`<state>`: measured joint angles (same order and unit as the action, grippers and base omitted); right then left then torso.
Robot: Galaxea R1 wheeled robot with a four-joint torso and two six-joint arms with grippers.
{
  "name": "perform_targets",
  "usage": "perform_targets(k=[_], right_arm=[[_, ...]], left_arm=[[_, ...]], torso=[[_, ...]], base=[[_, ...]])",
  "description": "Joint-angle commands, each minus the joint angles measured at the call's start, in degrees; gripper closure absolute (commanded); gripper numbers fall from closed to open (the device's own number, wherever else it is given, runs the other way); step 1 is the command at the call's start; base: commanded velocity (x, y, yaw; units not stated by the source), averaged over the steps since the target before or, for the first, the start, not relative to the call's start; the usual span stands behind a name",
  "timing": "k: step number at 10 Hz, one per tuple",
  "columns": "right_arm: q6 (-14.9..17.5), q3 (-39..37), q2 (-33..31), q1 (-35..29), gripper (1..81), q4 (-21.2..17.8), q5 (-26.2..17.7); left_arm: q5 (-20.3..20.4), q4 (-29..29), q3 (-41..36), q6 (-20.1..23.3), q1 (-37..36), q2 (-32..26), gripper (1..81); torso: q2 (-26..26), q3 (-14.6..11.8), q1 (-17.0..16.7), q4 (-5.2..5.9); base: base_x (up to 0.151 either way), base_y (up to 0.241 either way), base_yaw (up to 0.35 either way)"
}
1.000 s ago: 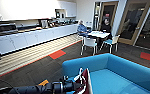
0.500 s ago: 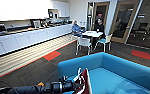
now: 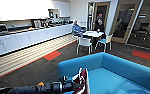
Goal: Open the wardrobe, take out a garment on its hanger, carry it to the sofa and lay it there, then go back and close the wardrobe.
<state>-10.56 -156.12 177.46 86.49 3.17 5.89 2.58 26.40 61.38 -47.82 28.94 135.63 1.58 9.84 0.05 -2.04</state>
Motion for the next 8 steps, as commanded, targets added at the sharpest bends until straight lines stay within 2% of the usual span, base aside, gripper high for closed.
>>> perform_targets(k=[1,7,8], right_arm=[[0.2,0.3,0.5,-2.0,1.0,0.1,-3.4],[0.1,0.3,0.5,-1.9,1.0,0.1,-3.4],[0.1,0.3,0.5,-1.9,1.0,0.1,-3.4]], left_arm=[[6.4,1.5,-3.8,0.9,-8.4,-0.4,81.1],[6.2,1.5,-3.7,0.9,-8.4,0.0,81.1],[6.2,1.5,-3.8,0.9,-8.4,0.1,81.1]], torso=[[0.0,0.0,0.0,-0.02],[0.0,0.0,0.0,-0.02],[0.0,0.0,0.0,-0.02]], base=[[0.000,0.000,0.000],[0.000,0.000,0.000],[0.065,0.000,0.000]])
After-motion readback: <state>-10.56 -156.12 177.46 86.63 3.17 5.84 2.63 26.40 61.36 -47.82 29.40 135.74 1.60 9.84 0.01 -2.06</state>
